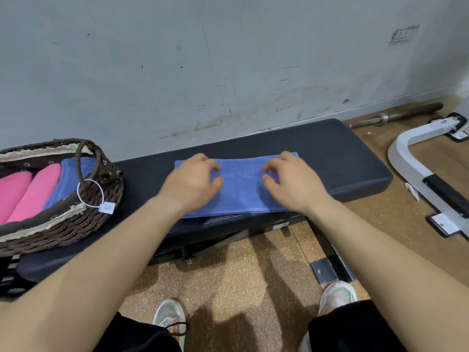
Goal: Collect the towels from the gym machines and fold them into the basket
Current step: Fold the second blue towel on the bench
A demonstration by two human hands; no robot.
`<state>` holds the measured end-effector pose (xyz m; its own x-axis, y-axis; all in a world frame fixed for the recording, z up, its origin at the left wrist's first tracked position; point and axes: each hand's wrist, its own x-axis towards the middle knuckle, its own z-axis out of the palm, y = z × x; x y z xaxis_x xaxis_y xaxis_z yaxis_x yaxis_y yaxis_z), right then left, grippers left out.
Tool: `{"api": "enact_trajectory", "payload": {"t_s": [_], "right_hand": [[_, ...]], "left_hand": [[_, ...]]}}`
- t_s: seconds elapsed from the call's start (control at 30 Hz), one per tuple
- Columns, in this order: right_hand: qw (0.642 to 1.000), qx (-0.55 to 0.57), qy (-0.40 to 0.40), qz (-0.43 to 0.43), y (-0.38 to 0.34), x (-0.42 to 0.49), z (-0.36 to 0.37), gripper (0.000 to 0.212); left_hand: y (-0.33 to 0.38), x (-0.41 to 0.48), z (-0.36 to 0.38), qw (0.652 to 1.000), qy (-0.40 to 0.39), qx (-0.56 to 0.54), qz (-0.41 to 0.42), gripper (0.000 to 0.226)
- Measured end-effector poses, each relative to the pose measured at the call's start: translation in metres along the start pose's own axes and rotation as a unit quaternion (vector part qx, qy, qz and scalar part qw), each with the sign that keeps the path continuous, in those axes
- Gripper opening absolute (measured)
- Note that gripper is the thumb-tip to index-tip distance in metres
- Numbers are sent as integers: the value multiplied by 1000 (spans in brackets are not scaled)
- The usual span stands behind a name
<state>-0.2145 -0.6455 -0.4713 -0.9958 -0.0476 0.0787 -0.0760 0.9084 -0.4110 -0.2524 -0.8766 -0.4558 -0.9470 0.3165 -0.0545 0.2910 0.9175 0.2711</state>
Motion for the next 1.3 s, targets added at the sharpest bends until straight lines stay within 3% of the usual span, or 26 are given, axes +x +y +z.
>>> {"api": "enact_trajectory", "payload": {"t_s": [0.07, 0.17, 0.3, 0.43, 0.77, 0.93, 1.07, 1.23, 1.3], "right_hand": [[999, -19, -22, -24, -15, 8, 18, 43], [996, -62, -52, -37, -27, 15, 41, 63], [991, -90, -102, -19, -13, 21, 55, 72], [985, -124, -116, 1, 16, 18, 51, 77], [984, -144, -107, 19, 47, 11, 34, 77], [989, -92, -84, -75, 22, 17, 19, 67], [978, -50, -123, -162, -1, 23, 18, 61], [970, -51, -169, -170, -7, 33, 28, 62], [970, -40, -176, -163, -5, 37, 27, 61]], "left_hand": [[15, 7, 18, 1000, 3, -18, 8, 47], [22, 14, 36, 998, 2, 40, 38, 57], [1, 22, 52, 995, -33, 92, 27, 66], [-33, 24, 57, 996, -48, 76, 5, 75], [-53, 15, 53, 999, 19, 18, -42, 67], [-39, 0, 38, 983, 116, 46, -136, 58], [-33, -2, 30, 971, 51, 2, -235, 56], [-38, 7, 14, 943, -13, -95, -319, 62], [-47, 10, 8, 933, -28, -156, -325, 52]]}}
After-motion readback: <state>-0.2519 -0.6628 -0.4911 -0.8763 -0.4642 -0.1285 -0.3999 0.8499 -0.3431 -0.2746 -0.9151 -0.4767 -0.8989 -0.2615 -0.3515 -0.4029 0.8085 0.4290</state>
